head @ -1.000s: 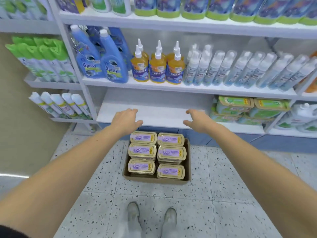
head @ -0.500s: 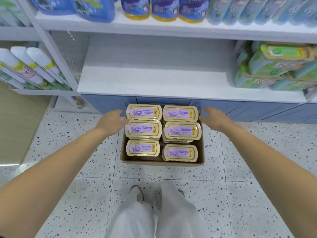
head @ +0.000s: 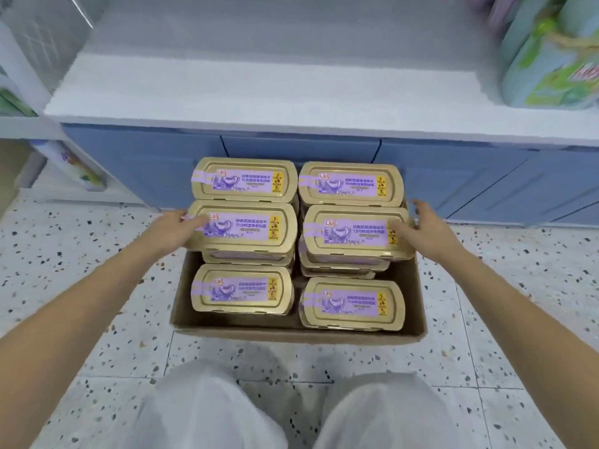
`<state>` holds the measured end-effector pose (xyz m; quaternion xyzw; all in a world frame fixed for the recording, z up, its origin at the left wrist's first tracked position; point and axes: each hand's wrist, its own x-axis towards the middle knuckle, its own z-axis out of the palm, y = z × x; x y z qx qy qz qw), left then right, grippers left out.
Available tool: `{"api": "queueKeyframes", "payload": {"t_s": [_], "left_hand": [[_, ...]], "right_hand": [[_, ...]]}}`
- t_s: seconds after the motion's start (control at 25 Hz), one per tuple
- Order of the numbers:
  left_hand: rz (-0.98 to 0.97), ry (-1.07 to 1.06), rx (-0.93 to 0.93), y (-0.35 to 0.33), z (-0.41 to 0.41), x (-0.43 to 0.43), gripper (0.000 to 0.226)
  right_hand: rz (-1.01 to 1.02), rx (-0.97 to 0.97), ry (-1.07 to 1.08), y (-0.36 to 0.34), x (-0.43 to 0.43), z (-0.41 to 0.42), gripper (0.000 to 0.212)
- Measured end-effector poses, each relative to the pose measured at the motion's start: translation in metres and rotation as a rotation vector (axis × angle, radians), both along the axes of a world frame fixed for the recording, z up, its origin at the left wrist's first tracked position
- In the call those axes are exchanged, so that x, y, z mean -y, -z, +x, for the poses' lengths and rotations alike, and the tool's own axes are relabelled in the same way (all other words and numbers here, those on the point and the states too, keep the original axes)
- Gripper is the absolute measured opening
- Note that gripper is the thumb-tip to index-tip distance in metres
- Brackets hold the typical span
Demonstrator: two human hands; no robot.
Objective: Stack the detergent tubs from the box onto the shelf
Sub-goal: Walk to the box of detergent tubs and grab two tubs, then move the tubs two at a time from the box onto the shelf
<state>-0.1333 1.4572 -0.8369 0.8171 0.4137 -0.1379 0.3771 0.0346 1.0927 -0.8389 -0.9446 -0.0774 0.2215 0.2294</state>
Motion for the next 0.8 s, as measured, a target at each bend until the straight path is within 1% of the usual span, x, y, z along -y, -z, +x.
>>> {"api": "queueKeyframes", "payload": {"t_s": [0.08,0.16,0.24,0.32,0.4,0.48,0.56,0.68,0.8], "left_hand": [[-0.05,-0.049,0.069,0.021,0.001,0.0,0.047],[-0.101,-0.144,0.204,0.04,0.001,0.0,0.035],[-0.201,-0.234,0.325,0.048,0.002,-0.001,0.022],[-0.317,-0.305,0.372,0.053,-0.002,-0.005,0.013],[-0.385,-0.332,0.379,0.056,-0.007,-0.007,0.013],[-0.4,-0.333,0.37,0.057,-0.01,-0.007,0.016],[-0.394,-0.312,0.368,0.057,-0.01,-0.006,0.019],[-0.377,-0.266,0.378,0.056,-0.012,-0.003,0.021],[-0.324,-0.29,0.429,0.059,-0.014,0.002,0.027]], "right_hand": [[0.022,0.058,0.021,0.022,0.007,0.0,0.072],[0.039,0.095,0.068,0.041,0.01,-0.003,0.077],[0.086,0.12,0.157,0.049,0.01,-0.004,0.063],[0.201,0.102,0.217,0.055,0.013,-0.006,0.053],[0.365,0.027,0.255,0.057,0.014,-0.008,0.041],[0.434,-0.037,0.264,0.056,0.013,-0.01,0.032],[0.414,-0.037,0.269,0.056,0.01,-0.011,0.034],[0.383,0.027,0.291,0.055,0.004,-0.012,0.042],[0.318,0.097,0.3,0.054,0.002,-0.018,0.044]]}}
